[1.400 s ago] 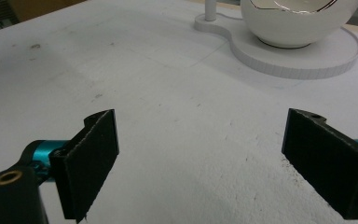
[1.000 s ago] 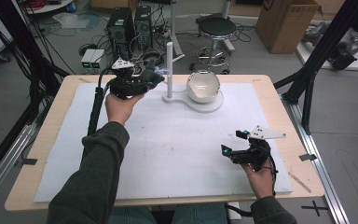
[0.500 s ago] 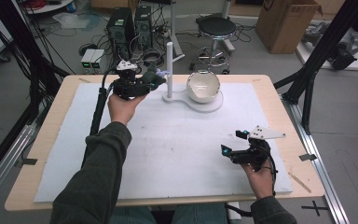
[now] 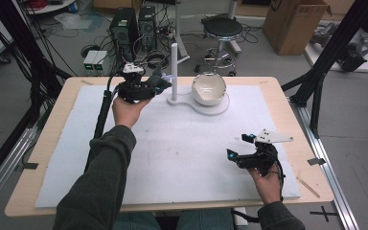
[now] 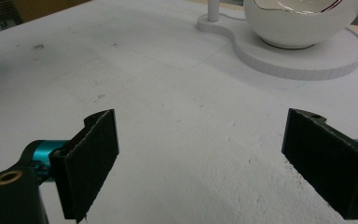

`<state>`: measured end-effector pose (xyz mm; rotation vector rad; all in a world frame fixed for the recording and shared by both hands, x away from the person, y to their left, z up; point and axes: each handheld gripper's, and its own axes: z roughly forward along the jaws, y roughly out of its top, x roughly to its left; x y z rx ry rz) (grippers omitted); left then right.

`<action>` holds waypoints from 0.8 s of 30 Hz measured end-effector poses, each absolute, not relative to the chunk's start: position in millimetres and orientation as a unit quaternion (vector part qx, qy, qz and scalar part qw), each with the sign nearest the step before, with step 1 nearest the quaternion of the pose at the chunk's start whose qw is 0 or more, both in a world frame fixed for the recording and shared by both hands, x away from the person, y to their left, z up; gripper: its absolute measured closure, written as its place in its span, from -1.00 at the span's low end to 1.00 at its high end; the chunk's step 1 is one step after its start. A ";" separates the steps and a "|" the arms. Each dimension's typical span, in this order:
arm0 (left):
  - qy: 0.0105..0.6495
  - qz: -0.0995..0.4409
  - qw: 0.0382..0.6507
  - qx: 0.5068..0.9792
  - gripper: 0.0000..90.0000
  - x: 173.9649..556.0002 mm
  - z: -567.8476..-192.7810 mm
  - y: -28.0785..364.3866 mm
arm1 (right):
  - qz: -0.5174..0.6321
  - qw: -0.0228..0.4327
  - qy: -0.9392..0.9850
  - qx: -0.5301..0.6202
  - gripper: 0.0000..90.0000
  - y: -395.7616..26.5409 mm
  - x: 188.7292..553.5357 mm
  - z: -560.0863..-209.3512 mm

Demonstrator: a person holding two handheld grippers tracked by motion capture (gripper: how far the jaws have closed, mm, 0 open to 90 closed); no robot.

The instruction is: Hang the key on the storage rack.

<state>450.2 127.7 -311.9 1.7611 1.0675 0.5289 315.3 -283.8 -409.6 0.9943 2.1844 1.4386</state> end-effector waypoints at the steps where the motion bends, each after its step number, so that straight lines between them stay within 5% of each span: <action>1: 0.437 0.217 0.486 0.725 0.13 450.1 -311.9 127.5 | 0.506 0.169 0.770 0.351 -0.77 -283.7 315.1 -409.6; 24: 0.435 0.220 0.472 0.734 0.13 452.6 -317.4 122.0 | 0.507 0.170 0.770 0.348 -0.77 -283.1 315.6 -409.9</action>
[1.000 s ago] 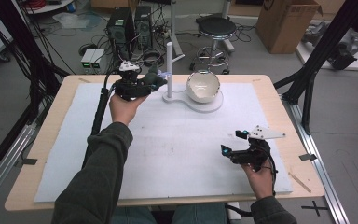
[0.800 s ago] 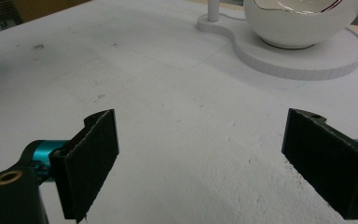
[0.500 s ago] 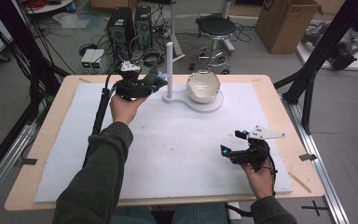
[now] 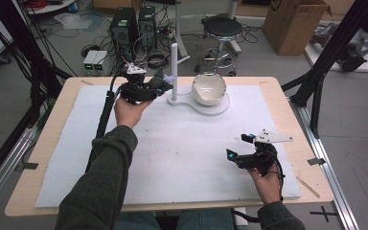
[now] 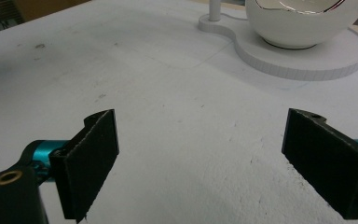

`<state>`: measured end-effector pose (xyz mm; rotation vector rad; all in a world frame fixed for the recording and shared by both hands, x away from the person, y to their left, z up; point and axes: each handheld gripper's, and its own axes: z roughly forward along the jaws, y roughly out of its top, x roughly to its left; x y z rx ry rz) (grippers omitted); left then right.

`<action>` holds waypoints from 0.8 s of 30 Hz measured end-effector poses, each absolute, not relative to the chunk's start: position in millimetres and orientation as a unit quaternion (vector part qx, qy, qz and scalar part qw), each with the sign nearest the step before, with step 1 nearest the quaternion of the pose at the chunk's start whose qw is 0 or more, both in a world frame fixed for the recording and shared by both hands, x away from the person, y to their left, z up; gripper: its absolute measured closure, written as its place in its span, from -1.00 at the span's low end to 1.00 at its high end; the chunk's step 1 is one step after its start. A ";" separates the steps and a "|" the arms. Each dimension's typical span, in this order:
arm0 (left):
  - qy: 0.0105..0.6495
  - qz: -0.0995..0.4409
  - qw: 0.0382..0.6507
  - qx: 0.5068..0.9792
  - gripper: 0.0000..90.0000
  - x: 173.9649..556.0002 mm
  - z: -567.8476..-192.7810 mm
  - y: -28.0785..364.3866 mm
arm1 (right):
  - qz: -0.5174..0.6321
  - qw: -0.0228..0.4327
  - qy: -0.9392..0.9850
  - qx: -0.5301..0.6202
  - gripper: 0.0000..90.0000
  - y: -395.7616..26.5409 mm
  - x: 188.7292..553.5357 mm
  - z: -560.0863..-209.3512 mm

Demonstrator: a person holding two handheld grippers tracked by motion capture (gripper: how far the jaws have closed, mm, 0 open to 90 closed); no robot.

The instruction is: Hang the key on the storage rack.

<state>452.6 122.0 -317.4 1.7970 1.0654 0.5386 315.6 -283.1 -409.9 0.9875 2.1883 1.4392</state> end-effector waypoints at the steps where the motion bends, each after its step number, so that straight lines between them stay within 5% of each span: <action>1: 0.434 0.221 0.471 0.736 0.13 452.6 -317.6 121.8 | 0.507 0.170 0.770 0.348 -0.77 -283.0 315.6 -409.9; 24: 0.441 0.222 0.454 0.741 0.13 457.3 -328.1 115.6 | 0.507 0.168 0.771 0.346 -0.77 -283.2 315.6 -409.8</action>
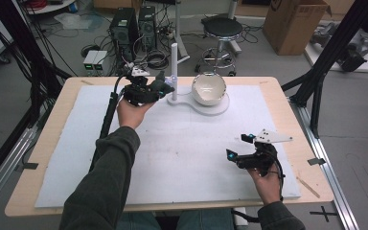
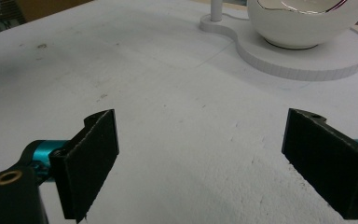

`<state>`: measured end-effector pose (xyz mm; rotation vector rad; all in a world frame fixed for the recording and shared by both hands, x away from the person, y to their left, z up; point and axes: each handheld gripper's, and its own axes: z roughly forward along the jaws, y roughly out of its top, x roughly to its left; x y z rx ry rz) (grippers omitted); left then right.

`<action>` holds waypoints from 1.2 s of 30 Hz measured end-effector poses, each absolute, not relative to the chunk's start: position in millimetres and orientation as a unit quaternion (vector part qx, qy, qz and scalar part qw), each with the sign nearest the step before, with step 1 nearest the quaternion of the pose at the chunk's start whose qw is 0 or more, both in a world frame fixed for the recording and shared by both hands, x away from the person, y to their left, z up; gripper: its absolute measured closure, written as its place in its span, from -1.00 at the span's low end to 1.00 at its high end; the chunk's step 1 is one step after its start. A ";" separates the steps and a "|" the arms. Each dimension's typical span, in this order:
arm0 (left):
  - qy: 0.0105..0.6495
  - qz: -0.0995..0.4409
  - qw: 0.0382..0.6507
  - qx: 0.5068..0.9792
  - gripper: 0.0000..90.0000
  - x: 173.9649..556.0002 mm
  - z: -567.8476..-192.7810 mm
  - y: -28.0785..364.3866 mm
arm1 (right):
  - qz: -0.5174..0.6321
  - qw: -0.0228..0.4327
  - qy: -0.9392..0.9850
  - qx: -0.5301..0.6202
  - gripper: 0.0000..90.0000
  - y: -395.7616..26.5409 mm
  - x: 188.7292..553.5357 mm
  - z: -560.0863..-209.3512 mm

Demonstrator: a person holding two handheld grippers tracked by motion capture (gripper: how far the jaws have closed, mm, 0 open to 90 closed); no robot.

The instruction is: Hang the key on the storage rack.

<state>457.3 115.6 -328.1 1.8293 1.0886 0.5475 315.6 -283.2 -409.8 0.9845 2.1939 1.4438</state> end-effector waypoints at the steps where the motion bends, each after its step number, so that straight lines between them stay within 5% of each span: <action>1: 0.441 0.221 0.454 0.742 0.13 457.6 -328.5 115.7 | 0.508 0.168 0.771 0.346 -0.77 -283.1 315.6 -409.9; 36: 0.458 0.213 0.442 0.741 0.08 465.3 -342.5 110.2 | 0.508 0.165 0.771 0.347 -0.77 -282.7 315.6 -410.0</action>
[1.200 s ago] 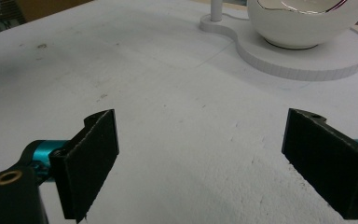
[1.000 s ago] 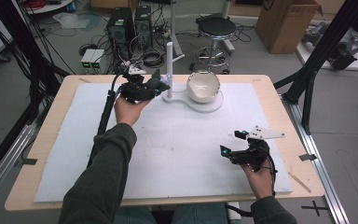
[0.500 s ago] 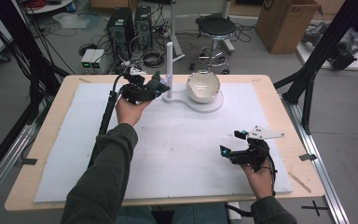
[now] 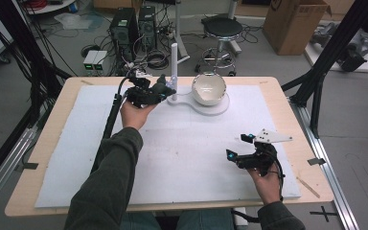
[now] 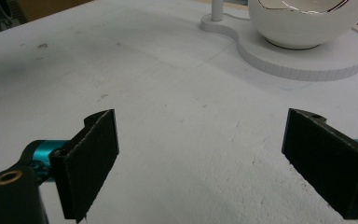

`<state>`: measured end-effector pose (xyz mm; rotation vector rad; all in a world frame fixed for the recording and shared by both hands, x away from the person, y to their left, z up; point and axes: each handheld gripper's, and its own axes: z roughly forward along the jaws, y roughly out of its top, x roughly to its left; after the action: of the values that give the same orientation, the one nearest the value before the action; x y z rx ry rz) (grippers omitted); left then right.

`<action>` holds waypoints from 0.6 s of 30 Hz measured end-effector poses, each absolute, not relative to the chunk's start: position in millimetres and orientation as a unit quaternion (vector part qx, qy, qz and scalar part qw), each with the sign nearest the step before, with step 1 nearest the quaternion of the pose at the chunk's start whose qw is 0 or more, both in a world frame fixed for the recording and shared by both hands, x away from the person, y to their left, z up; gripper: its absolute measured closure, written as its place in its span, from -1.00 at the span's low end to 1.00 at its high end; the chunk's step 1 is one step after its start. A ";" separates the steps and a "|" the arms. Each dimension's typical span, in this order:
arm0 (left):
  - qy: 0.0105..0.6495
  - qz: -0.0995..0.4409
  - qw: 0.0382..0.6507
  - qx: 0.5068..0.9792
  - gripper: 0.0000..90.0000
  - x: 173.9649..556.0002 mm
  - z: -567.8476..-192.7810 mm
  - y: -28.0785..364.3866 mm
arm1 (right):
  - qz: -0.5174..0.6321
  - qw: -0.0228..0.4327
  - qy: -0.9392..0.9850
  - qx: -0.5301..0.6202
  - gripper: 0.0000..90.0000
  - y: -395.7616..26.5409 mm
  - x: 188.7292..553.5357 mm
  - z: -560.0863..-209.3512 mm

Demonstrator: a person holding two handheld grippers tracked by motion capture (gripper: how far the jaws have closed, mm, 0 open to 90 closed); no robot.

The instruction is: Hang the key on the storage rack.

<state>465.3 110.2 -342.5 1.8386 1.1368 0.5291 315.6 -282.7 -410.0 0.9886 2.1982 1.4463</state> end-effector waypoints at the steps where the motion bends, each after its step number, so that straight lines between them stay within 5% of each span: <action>1: 0.458 0.214 0.440 0.742 0.08 465.3 -342.5 110.0 | 0.507 0.164 0.771 0.348 -0.77 -282.7 315.5 -409.9; 18: 0.463 0.205 0.433 0.745 0.00 467.1 -350.6 101.2 | 0.509 0.165 0.769 0.349 -0.77 -283.7 315.0 -409.5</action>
<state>467.1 101.2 -350.6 1.8571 1.1541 0.5101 315.0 -283.7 -409.5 0.9943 2.1920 1.4500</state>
